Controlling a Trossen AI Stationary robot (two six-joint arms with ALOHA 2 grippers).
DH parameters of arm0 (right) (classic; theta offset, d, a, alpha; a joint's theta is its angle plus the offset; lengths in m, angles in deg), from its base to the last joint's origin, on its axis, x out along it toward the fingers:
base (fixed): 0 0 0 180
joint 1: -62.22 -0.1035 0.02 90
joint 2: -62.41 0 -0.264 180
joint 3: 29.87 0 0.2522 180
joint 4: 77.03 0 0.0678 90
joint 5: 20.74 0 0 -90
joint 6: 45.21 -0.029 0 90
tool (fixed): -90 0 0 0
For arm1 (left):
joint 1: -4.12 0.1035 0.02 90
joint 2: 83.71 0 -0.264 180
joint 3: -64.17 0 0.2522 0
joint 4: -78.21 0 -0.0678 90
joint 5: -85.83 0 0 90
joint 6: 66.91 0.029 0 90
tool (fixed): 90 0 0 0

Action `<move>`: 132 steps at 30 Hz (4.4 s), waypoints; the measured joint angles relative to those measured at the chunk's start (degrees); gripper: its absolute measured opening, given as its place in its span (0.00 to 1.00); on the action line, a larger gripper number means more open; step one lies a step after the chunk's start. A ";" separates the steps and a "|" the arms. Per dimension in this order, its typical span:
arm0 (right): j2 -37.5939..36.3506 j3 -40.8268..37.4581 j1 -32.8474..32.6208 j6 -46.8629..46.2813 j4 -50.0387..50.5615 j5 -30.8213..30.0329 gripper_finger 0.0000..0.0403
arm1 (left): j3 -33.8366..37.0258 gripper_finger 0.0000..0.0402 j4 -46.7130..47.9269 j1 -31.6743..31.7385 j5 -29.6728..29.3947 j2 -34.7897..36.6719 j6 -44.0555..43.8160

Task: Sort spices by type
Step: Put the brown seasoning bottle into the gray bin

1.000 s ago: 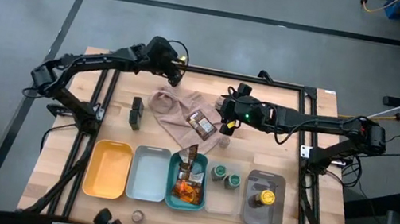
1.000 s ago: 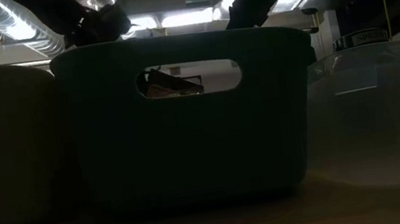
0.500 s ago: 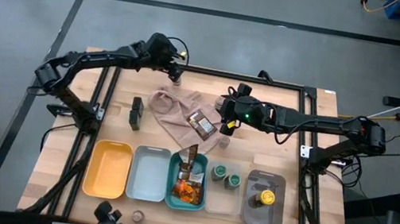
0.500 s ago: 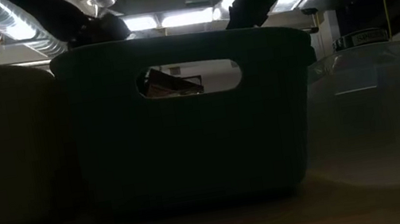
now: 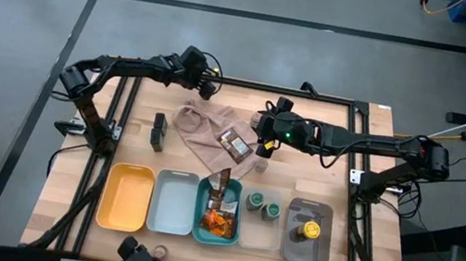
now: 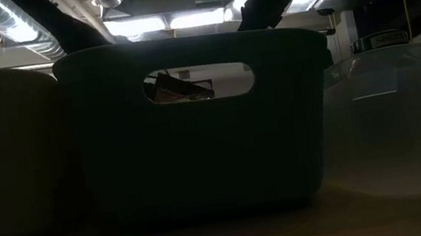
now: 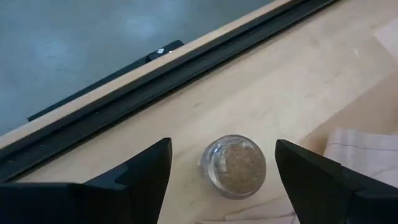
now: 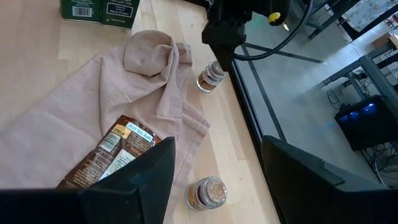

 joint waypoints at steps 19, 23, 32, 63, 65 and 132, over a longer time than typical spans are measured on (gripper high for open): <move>0.00 0.00 0.02 -0.02 -0.02 0.01 0.59 | 0.00 0.67 -0.12 -1.10 1.26 -0.04 -1.77; 0.00 0.00 0.00 -0.02 -0.02 0.02 0.59 | 0.00 0.67 -0.10 -1.10 1.26 -0.04 -2.11; 0.00 0.00 0.02 -0.05 -0.02 1.29 0.59 | 0.00 0.67 -0.12 -1.10 1.20 -0.06 -3.67; 0.00 0.02 0.00 -0.04 0.02 4.52 0.59 | 0.04 0.57 -3.31 -1.08 1.53 -7.80 -4.97; 0.00 0.02 0.00 -0.04 0.10 4.47 0.59 | 0.03 0.50 -3.17 -1.05 1.55 -7.74 -5.52; 0.00 0.02 0.01 -20.07 16.35 11.77 0.59 | 14.10 0.43 9.34 -63.76 -6.45 17.19 -27.01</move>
